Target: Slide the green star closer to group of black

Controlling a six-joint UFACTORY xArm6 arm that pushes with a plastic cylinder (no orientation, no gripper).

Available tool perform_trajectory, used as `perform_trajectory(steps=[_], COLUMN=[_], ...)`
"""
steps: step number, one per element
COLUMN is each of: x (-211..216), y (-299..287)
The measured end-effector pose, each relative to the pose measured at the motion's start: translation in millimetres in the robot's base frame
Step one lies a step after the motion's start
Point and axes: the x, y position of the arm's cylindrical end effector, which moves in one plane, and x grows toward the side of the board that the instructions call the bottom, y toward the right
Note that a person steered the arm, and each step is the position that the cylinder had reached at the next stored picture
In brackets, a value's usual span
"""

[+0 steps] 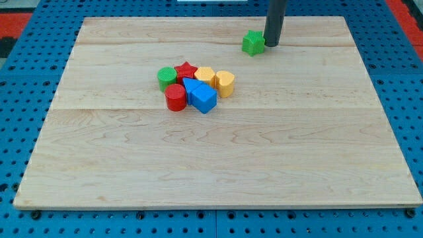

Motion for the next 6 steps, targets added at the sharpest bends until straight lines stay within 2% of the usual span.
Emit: perform_trajectory(steps=[1,2,3,4,5,6], x=[42,-2,-36,-12,37,11], y=[12,21,-6,-49,-47,-51])
